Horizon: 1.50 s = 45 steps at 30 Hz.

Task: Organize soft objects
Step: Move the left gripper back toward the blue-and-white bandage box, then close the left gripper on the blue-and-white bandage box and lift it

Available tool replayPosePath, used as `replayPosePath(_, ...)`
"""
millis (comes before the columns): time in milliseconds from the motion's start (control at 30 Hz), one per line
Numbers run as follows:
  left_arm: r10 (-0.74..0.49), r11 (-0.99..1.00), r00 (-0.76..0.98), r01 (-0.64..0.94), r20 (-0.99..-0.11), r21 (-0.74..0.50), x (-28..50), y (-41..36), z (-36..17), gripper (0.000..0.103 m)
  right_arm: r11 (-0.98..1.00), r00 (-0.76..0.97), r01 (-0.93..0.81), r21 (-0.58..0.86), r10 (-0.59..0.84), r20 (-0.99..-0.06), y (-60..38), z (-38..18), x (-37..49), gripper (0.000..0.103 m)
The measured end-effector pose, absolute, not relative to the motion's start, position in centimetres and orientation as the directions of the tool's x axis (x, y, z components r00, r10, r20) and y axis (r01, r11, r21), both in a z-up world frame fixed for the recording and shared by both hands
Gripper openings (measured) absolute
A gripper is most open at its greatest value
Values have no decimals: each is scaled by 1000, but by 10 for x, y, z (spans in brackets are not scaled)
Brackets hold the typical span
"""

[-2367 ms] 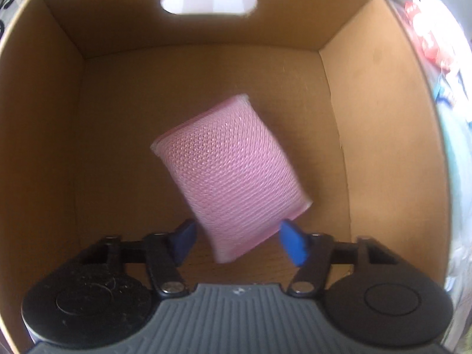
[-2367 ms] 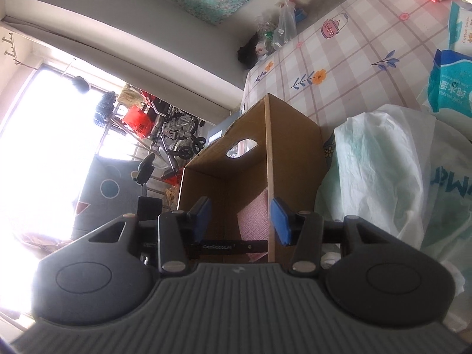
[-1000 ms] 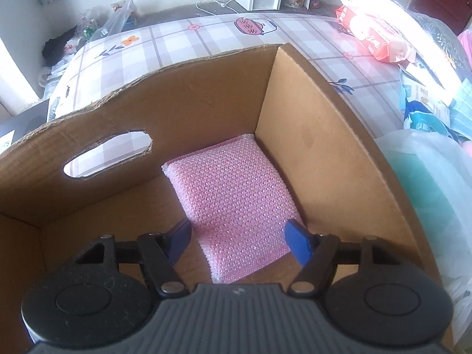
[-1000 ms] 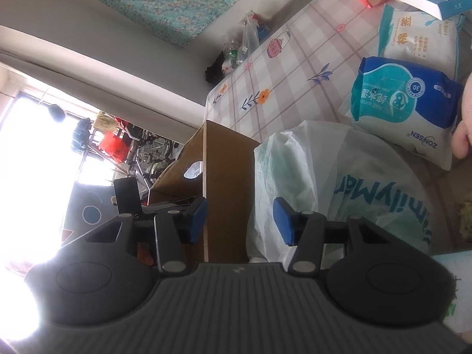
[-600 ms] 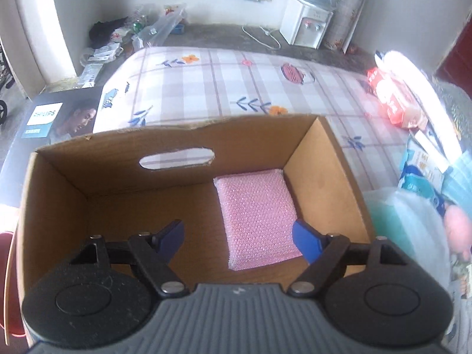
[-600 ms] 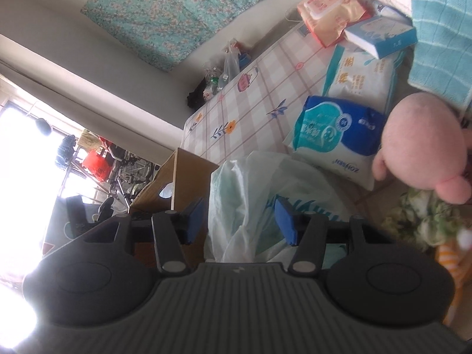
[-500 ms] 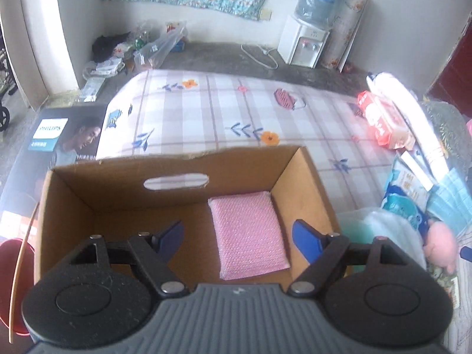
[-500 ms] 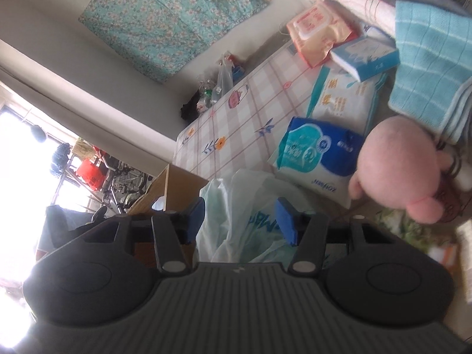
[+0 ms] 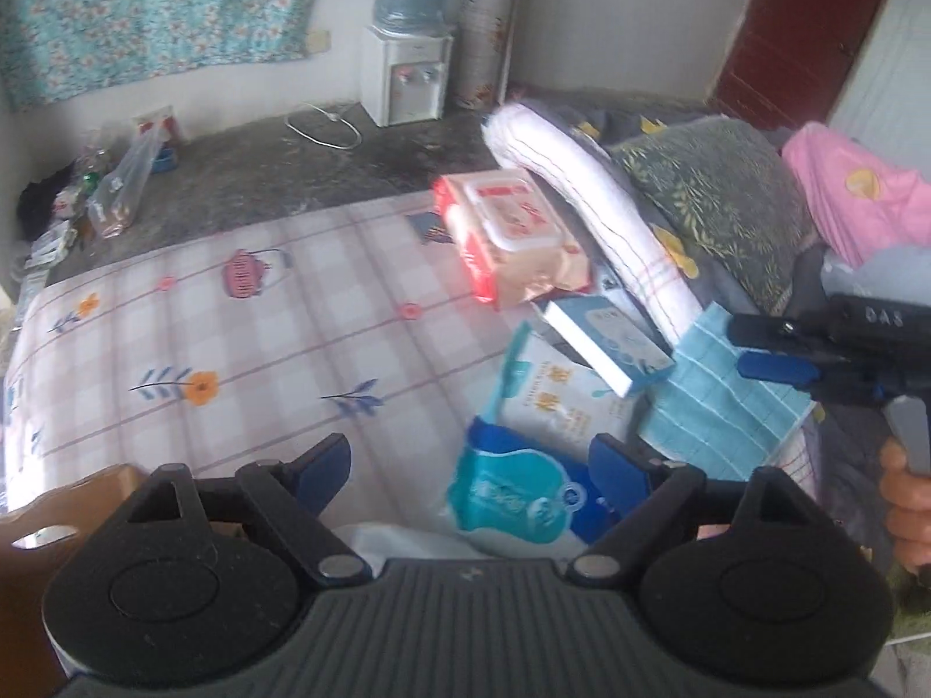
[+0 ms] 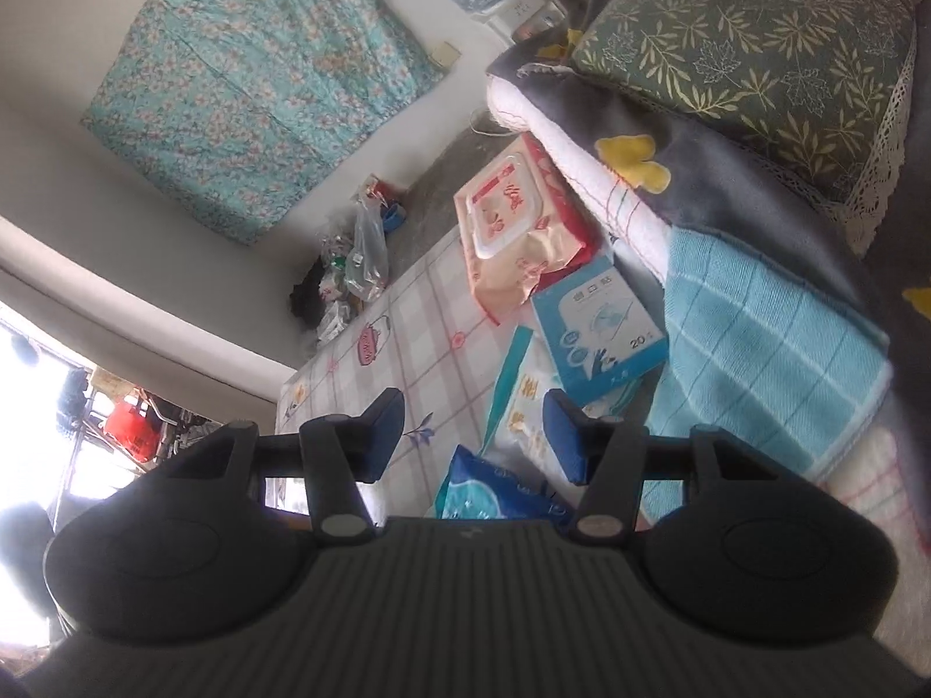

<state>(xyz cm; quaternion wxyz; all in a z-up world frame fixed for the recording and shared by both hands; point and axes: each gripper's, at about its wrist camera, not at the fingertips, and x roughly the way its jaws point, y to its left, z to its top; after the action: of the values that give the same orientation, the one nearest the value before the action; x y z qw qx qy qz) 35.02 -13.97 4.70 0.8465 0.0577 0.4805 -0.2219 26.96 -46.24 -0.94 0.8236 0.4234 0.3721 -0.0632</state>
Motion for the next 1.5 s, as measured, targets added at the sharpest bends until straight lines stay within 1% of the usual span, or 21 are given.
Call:
replayPosePath(67, -335, 884, 388, 444, -859, -145, 362, -174, 25, 87, 641, 683, 446, 624, 207, -700, -473, -20, 291, 53)
replayPosePath(200, -349, 878, 281, 430, -894, -208, 389, -225, -18, 75, 647, 615, 484, 589, 227, -755, -489, -45, 327, 53)
replayPosePath(233, -357, 878, 261, 422, -897, -226, 396, -233, -26, 72, 644, 604, 494, 584, 229, -764, -493, -51, 334, 54)
replayPosePath(333, -382, 878, 213, 388, -899, -281, 416, -254, -48, 67, 641, 588, 505, 577, 233, -774, -503, -62, 349, 54)
replayPosePath(567, -405, 890, 158, 296, -901, -348, 447, -276, -79, 64, 601, 613, 510, 616, 248, -750, -527, -73, 361, 57)
replayPosePath(667, -414, 892, 182, 277, -892, -357, 452, -279, -81, 63, 597, 612, 515, 614, 245, -752, -531, -78, 362, 57)
replayPosePath(700, -417, 892, 188, 272, -889, -361, 453, -279, -81, 56, 597, 611, 516, 614, 246, -752, -533, -80, 363, 57)
replayPosePath(733, -416, 894, 191, 264, -889, -362, 454, -280, -80, 46, 595, 610, 518, 615, 247, -753, -533, -81, 365, 57)
replayPosePath(833, -418, 897, 207, 251, -885, -365, 456, -278, -79, 35, 591, 609, 522, 615, 247, -754, -534, -85, 363, 57)
replayPosePath(900, -416, 897, 217, 258, -883, -359, 456, -278, -79, 32, 595, 607, 520, 612, 246, -756, -531, -85, 363, 57)
replayPosePath(1100, -423, 892, 232, 276, -876, -358, 452, -258, -74, 27, 614, 589, 511, 602, 260, -765, -525, -84, 372, 57)
replayPosePath(1133, -424, 892, 236, 276, -874, -358, 452, -254, -73, 25, 617, 585, 508, 602, 267, -766, -522, -84, 376, 57)
replayPosePath(1200, -419, 893, 254, 286, -872, -347, 452, -243, -68, 6, 624, 573, 497, 603, 286, -768, -516, -86, 383, 57)
replayPosePath(1333, -380, 912, 254, 264, -890, -314, 457, -224, -70, 7, 639, 538, 499, 586, 301, -787, -501, -92, 400, 59)
replayPosePath(1500, -385, 913, 226, 238, -895, -333, 460, -213, -79, 7, 647, 493, 549, 528, 260, -831, -492, -100, 409, 60)
